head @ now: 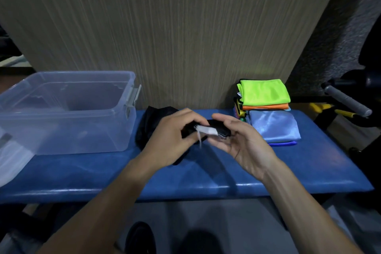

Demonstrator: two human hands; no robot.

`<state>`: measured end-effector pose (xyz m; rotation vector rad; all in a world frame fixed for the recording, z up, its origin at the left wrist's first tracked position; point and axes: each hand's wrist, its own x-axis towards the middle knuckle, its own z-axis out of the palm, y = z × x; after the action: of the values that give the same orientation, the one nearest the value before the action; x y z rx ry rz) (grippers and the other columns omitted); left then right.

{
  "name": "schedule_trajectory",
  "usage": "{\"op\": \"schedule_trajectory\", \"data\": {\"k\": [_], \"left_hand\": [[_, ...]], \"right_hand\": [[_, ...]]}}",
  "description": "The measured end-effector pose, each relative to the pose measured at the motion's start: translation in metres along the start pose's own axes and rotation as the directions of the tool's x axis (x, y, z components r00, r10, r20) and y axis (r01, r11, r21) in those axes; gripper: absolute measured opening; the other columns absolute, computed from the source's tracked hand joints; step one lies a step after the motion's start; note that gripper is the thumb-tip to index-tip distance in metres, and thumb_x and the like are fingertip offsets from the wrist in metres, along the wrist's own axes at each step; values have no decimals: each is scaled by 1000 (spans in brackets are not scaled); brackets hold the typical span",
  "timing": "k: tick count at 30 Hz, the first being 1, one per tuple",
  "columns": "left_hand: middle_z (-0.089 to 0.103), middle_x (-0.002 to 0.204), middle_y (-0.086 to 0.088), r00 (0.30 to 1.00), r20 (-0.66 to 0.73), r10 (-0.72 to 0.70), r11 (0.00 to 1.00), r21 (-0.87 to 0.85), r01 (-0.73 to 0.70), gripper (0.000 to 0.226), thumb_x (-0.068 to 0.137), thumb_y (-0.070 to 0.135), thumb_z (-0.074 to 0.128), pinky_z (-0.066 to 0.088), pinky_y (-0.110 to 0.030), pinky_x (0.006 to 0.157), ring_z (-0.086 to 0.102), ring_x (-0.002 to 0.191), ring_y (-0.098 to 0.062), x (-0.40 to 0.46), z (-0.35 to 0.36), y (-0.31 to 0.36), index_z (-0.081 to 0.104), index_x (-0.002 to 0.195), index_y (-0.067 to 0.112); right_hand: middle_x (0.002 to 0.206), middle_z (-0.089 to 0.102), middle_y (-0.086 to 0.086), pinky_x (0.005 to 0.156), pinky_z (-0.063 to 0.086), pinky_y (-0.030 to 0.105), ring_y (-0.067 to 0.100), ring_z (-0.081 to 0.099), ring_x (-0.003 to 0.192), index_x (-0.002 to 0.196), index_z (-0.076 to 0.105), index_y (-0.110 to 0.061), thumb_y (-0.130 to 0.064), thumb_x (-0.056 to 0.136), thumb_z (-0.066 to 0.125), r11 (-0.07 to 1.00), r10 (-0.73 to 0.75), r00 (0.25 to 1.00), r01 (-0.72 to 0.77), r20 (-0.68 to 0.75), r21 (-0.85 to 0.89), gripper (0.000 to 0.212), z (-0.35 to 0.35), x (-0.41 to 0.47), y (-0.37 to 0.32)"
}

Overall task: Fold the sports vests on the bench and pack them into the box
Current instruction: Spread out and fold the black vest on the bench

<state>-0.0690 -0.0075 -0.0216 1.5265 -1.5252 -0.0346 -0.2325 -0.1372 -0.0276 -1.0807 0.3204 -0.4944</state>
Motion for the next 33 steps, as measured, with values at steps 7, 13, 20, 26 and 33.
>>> {"op": "schedule_trajectory", "data": {"k": [7, 13, 20, 26, 33], "left_hand": [[73, 86, -8, 965, -27, -260, 871, -438, 222, 15, 98, 19, 64, 50, -24, 79, 66, 85, -7, 2, -16, 7, 75, 93, 11], [76, 104, -10, 929, -22, -370, 666, -704, 249, 17, 91, 26, 67, 53, -35, 91, 70, 100, -20, -2, -21, 29, 79, 99, 18], [76, 102, -5, 967, -57, -247, 831, -526, 182, 20, 92, 17, 73, 54, -28, 87, 70, 96, -12, 27, -64, 77, 71, 109, 8], [72, 91, -8, 989, 64, -135, 938, -312, 148, 17, 99, 14, 65, 46, -26, 75, 62, 83, -10, 77, -133, 140, 68, 105, -1], [68, 86, 5, 972, -206, 116, 992, -24, -123, 14, 99, 23, 64, 49, -24, 82, 60, 82, -3, 116, -212, 213, 70, 98, 10]], "right_hand": [[94, 62, -4, 79, 47, 28, 13, 55, 87, 114, 68, -19, -20, 73, 82, 752, -184, 978, 205, 99, -627, 43, 0, -4, 19], [102, 64, 7, 87, 43, 38, 13, 56, 96, 102, 69, -3, -44, 92, 67, 691, -431, 898, 389, 84, -610, 42, 20, -8, 5], [86, 67, 7, 72, 49, 28, 13, 59, 81, 95, 68, -2, -17, 99, 63, 693, -523, 845, 498, 112, -521, 17, 67, -16, -77], [75, 68, 0, 62, 46, 18, 8, 59, 69, 82, 68, -9, -11, 96, 67, 621, -485, 837, 534, 254, -574, 14, 124, -22, -160], [98, 75, 2, 76, 57, 21, 9, 68, 86, 109, 69, 2, -1, 89, 71, 680, -251, 909, 410, 332, -608, 20, 127, -40, -166]]}}
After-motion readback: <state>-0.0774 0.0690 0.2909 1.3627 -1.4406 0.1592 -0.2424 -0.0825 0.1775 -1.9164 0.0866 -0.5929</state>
